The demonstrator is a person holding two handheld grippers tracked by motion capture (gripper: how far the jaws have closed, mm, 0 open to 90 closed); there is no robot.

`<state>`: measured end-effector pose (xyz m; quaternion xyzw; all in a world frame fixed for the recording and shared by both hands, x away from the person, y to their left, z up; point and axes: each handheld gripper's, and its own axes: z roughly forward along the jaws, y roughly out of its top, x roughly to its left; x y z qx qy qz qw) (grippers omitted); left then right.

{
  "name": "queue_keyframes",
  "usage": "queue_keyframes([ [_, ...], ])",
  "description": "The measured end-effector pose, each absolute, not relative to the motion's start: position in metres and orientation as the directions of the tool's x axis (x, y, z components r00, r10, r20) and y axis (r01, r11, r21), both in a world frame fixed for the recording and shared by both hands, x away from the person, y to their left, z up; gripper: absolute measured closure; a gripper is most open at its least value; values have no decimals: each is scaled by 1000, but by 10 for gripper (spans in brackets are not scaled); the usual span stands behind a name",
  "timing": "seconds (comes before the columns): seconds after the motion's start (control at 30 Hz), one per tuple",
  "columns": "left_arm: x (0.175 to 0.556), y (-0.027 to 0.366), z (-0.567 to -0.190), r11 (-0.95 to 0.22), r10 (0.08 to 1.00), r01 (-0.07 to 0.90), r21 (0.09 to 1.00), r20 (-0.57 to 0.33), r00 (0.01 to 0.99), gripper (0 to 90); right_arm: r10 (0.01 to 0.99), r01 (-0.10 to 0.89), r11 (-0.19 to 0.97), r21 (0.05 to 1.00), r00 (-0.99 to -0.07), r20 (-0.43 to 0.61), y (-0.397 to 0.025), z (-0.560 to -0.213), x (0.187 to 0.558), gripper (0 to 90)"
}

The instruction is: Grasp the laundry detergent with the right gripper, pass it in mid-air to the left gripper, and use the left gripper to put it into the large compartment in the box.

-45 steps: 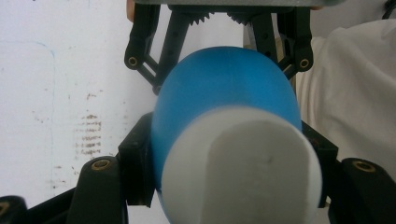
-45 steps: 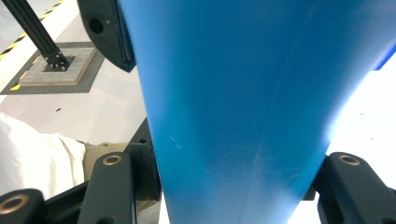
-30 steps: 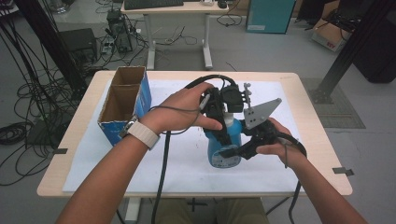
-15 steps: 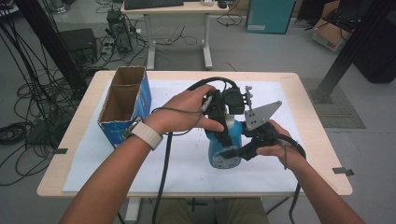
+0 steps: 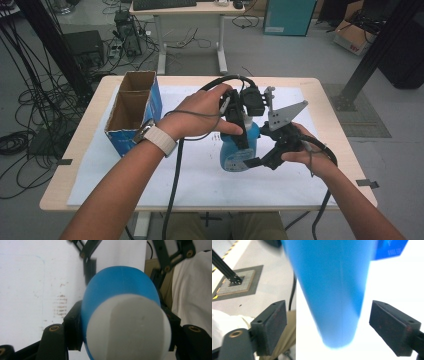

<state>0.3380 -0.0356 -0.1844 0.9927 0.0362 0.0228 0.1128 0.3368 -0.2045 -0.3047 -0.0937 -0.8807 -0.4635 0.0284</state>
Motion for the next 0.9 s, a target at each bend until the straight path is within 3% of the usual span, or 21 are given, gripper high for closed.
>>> queue_keyframes([
  [0.23,344,-25,-180,-967,168,151,205,69,983,376,250,246,652,718,-963,102,-240,-305,343,67],
  [0.57,360,-7,-147,-913,370,337,229,119,921,376,304,323,719,615,-942,140,-274,-298,351,58],
  [0.9,371,12,-111,-859,497,460,225,150,854,376,311,338,792,508,-940,140,-285,-285,351,77],
])
